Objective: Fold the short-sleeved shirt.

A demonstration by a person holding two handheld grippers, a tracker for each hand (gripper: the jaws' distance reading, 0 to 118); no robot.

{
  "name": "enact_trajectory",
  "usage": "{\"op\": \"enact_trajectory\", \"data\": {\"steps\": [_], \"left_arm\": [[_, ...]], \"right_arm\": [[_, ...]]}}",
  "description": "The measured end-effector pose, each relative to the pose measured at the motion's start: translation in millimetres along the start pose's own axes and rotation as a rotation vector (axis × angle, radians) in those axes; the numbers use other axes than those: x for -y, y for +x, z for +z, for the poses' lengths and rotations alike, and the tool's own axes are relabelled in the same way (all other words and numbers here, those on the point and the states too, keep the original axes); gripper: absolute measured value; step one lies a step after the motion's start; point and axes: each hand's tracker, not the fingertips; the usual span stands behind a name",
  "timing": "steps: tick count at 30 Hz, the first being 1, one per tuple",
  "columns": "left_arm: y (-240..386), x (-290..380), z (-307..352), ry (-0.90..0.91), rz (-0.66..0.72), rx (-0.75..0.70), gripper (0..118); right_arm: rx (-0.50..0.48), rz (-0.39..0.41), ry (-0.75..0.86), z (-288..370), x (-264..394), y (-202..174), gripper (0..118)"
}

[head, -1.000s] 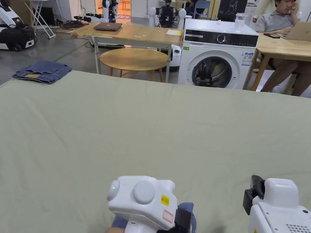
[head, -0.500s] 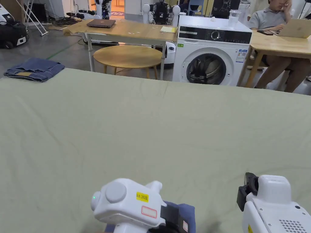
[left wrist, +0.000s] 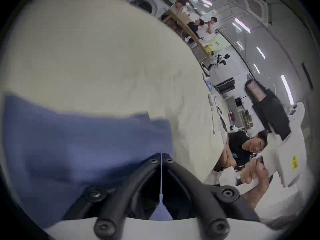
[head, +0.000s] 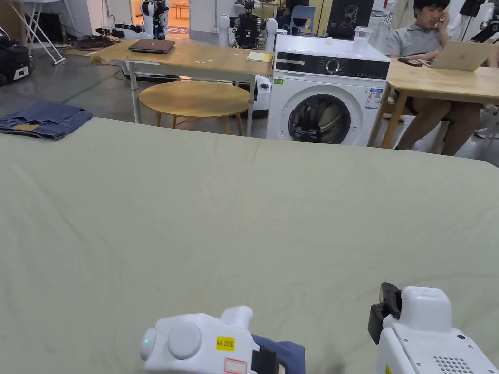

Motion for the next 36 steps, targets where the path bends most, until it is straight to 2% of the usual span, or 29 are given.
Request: {"op": "enact_trajectory", "data": {"steps": [2, 6, 9, 13, 17, 21, 28, 33, 36], "left_arm": [[4, -10, 26, 0.104, -0.075, -0.045, 0], [10, -21, 78, 0.395, -0.250, -0.270, 0], [7, -20, 109, 0.611, -0.331, -0.369, 0], [5, -10, 142, 0.882, -0.384, -0.482, 0], [4, -2, 158, 1.057, -0.420, -0.620, 0], [2, 5, 166, 1.153, -0.435, -0.695, 0], [3, 4, 175, 1.100, -0.433, -0.683, 0], [-1, 9, 177, 1.076, -0.424, -0.682, 0], [-5, 13, 177, 1.046, -0.419, -0.683, 0]], "right_arm": [[0.001, -0.008, 0.009, -3, -2, -2, 0], [-0.004, -0.026, 0.033, -9, -10, -7, 0], [-0.008, -0.037, 0.068, -10, -19, -13, 0], [-0.017, -0.040, 0.127, -7, -31, -21, 0], [-0.030, -0.039, 0.177, -4, -43, -29, 0], [-0.035, -0.035, 0.218, -3, -50, -34, 0], [-0.059, -0.024, 0.206, 10, -50, -38, 0], [-0.128, 0.023, 0.062, 35, -21, -51, 0], [-0.216, 0.009, -0.059, 38, 8, -63, 0]]}}
